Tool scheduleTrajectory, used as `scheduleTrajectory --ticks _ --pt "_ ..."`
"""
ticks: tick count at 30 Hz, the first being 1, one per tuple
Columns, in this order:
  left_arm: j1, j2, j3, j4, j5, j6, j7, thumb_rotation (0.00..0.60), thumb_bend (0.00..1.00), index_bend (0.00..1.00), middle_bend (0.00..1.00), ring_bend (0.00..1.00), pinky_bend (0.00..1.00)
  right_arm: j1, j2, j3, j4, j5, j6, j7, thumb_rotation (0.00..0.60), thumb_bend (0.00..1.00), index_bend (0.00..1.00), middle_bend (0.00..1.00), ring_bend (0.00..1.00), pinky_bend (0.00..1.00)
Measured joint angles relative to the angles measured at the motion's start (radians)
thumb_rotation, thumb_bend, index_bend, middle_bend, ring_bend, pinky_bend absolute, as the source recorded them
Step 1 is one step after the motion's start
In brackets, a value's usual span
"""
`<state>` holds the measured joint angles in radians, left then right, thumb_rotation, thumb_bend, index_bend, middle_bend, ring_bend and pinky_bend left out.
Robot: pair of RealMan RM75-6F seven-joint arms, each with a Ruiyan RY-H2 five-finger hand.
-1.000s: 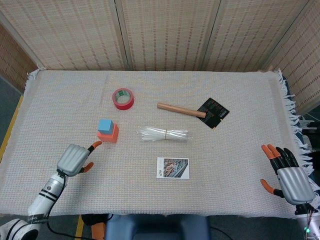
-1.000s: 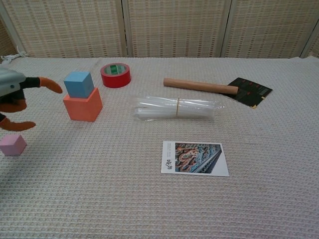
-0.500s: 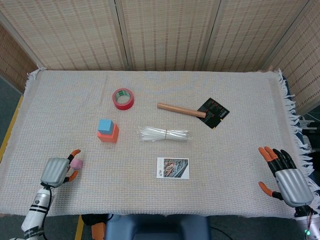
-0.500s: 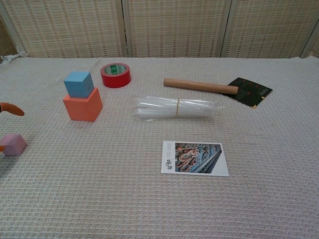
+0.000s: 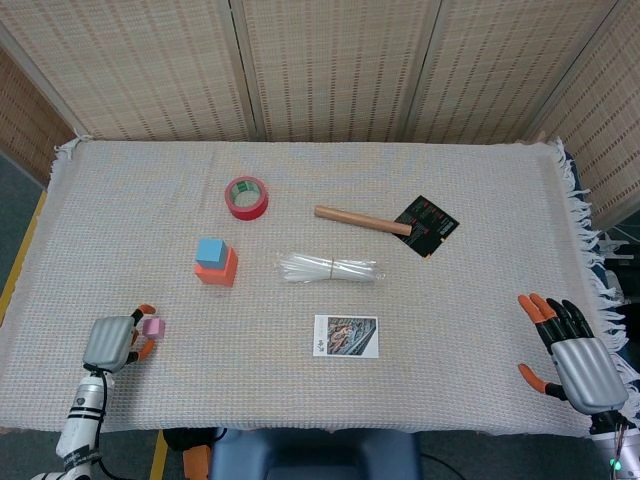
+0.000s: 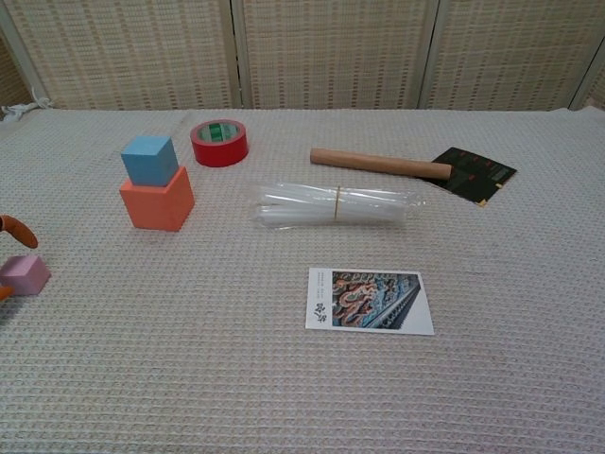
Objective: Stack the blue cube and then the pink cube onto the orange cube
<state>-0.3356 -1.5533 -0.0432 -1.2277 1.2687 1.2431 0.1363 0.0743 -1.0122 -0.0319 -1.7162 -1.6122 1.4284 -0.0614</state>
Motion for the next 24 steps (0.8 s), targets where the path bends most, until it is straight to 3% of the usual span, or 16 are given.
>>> scheduleTrajectory --ticks 16,24 --pt "0.005 -0.064 -0.038 0.121 0.031 0.000 -0.097 0.600 0.28 0.55 1.00 1.00 1.00 0.000 -0.004 0.002 -0.002 0.006 -0.001 -0.009 0.535 0.20 0.00 0.00 0.00 0.00" --pt "-0.003 0.026 -0.052 0.013 0.068 0.021 -0.105 0.600 0.28 0.57 1.00 1.00 1.00 0.001 -0.006 0.006 -0.001 0.018 -0.008 -0.013 0.535 0.20 0.00 0.00 0.00 0.00"
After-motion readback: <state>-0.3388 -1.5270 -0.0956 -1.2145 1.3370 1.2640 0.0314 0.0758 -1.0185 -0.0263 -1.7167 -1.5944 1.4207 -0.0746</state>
